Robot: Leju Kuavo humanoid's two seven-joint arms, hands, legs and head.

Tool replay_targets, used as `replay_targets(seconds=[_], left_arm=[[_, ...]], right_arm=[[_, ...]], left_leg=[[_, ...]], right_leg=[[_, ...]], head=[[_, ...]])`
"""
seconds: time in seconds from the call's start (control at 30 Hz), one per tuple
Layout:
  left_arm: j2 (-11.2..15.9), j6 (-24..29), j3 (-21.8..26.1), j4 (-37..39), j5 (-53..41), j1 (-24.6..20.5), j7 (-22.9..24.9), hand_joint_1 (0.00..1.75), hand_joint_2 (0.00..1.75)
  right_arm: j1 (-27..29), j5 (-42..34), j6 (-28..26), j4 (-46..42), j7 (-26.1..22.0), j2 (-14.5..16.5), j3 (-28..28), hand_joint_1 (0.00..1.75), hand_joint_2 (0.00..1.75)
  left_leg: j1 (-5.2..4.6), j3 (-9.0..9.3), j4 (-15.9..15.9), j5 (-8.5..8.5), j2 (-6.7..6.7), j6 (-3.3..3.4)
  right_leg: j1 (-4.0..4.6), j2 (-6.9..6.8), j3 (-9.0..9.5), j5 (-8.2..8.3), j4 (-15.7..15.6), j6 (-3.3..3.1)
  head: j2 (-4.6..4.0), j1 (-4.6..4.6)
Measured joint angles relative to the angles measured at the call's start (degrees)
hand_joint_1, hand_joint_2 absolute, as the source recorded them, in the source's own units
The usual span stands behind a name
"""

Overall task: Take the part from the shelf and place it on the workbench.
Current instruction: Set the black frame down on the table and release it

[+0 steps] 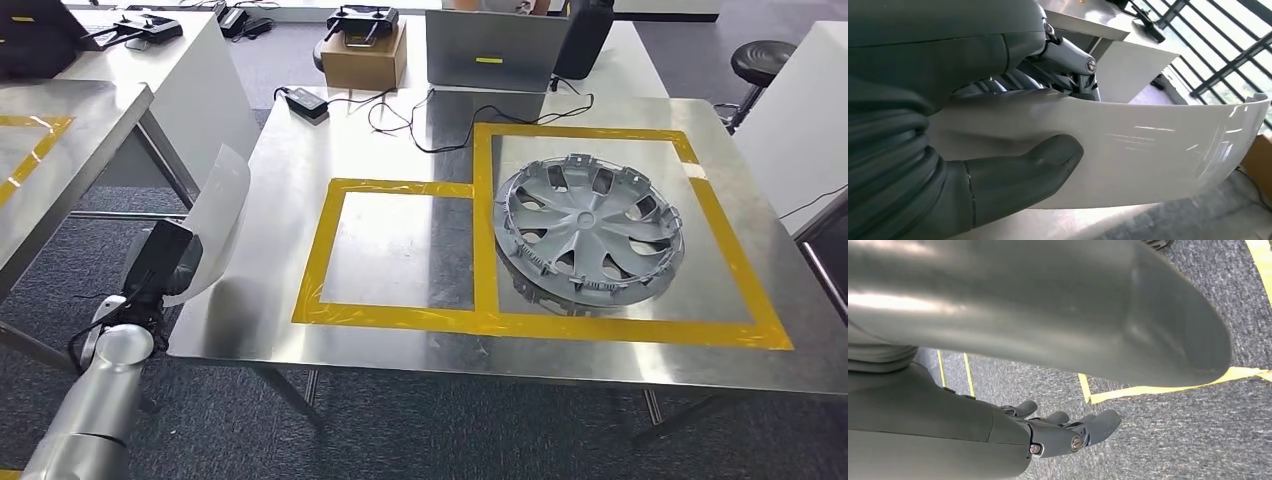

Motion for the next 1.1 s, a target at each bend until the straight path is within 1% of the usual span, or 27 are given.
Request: replay_targets(seconds=[0.1,0.17,0.27,0.33,0.47,0.63,0.7,0.8,0.97,1.1], left_arm=[[0.12,1.51,-0.87,6.87,-2.53,-5.10,3.05,1.75,1.75],[0.34,2.10,-1.65,10.36,-4.40,-7.85,4.25,1.75,1.75],[0.32,2.39,-3.23,13.47,-7.20,-10.68,4.19,1.75,1.75],[-0.38,2.39,-4.76,14.70,-9.22,-12.53,3.68,1.75,1.75],[-2.83,2.17,-7.86,16.00,-11.54,-15.85,3.37,1.75,1.75],[-4.99,1.85,-10.02,17.03,-12.08,-18.05,3.23,1.75,1.75],[-6.15,1.37,-10.63,17.41,-12.42,-18.92,3.15,1.75,1.75],[-8.78,0.67,-11.67,17.89,-12.98,-20.18,3.24,1.75,1.75],[-13.32,-0.85,-13.37,18.39,-13.52,-21.31,3.07,1.75,1.75],[-15.70,-1.01,-14.16,18.59,-13.56,-21.46,2.79,1.75,1.75]], right_arm=[[0.06,0.16,0.00,0.00,-0.07,0.00,0.00,0.00,0.00],[0.06,0.43,0.05,0.00,-0.07,0.00,0.00,0.00,0.00],[0.06,0.72,0.18,0.00,-0.09,-0.03,0.00,0.00,0.00],[0.04,0.92,0.26,0.00,-0.22,-0.10,0.00,0.00,0.00],[0.02,1.06,0.31,0.00,-0.62,-0.21,0.00,0.00,0.00],[0.13,1.07,0.31,0.00,-0.83,-0.27,0.00,0.00,0.00],[0.18,1.04,0.22,0.00,-1.00,-0.34,0.00,0.00,0.00],[0.04,0.80,-0.13,0.00,-1.08,-0.51,0.00,0.00,0.00],[0.09,0.55,-0.42,0.00,-0.49,-0.57,0.00,0.00,0.00],[0.14,0.59,-0.55,0.00,-0.12,-0.57,0.00,0.00,0.00]], left_leg=[[0.00,0.02,0.01,0.02,0.04,0.03],[0.00,0.03,0.01,0.03,0.03,0.03],[0.04,0.02,0.01,0.05,0.02,0.02],[0.07,0.00,0.01,0.06,-0.01,0.01],[0.04,-0.03,0.01,0.06,-0.04,0.01],[0.00,0.01,0.01,0.03,0.23,0.05],[0.01,-0.01,0.01,0.05,0.14,0.07],[0.01,-0.04,0.01,0.09,-0.10,0.13],[-0.06,-0.04,0.01,0.09,-0.08,0.14],[-0.07,-0.03,0.01,0.09,-0.06,0.14]], right_leg=[[0.00,0.04,-0.01,0.05,0.00,0.06],[0.00,0.03,-0.02,0.05,0.00,0.06],[0.00,0.03,-0.05,0.05,0.00,0.06],[0.00,0.01,-0.06,0.04,0.00,0.06],[0.00,-0.01,-0.03,0.04,0.00,0.06],[-0.03,0.21,-0.11,0.07,0.00,0.10],[-0.05,0.14,-0.11,0.08,-0.01,0.11],[-0.05,-0.07,-0.03,0.07,-0.02,0.12],[-0.07,-0.04,-0.03,0.08,-0.02,0.14],[-0.14,-0.02,-0.04,0.08,-0.02,0.14]], head=[[0.02,-0.01],[0.02,-0.01],[0.01,-0.01],[0.00,-0.01],[0.00,0.00],[0.00,-0.01],[0.01,-0.01],[0.01,0.00],[0.02,0.01],[0.01,0.01]])
